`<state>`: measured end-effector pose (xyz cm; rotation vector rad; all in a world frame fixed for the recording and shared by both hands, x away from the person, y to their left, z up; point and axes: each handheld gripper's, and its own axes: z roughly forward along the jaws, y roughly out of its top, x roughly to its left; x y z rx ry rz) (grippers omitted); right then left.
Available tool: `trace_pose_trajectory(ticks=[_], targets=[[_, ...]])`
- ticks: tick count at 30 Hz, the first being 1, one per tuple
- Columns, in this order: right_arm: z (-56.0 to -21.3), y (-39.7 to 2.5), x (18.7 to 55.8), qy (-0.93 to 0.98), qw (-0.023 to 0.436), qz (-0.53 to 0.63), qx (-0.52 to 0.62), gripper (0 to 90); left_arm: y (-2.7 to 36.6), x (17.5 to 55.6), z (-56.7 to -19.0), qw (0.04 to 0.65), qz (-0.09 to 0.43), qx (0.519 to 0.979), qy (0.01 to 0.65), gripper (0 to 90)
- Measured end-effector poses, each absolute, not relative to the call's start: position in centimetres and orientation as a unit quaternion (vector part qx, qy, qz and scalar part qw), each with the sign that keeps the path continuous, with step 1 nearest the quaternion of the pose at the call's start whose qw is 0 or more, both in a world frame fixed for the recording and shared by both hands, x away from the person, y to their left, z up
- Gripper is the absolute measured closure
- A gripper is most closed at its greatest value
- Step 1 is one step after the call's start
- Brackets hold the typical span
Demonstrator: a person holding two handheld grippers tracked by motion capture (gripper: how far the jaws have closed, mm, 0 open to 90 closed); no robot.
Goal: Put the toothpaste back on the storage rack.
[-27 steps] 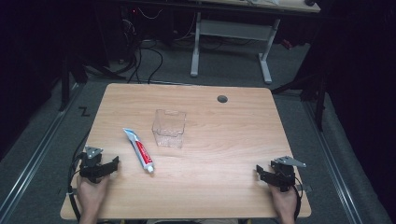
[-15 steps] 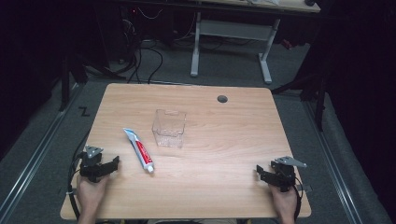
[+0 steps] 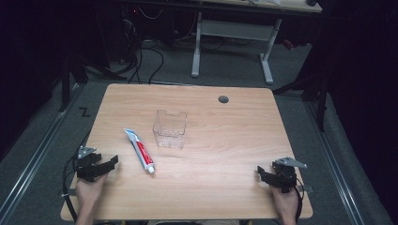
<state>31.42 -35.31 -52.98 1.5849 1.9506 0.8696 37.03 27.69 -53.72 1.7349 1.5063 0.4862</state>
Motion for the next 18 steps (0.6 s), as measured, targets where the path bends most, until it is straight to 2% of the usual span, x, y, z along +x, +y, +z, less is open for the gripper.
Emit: trace_pose_trajectory(ticks=[18], targets=[[-53.0, -35.4, 31.4, 0.711, 0.238, 0.321, 0.578, 30.2, 26.4, 35.9, -51.8, 0.358, 0.200, 0.708, 0.575, 34.4]])
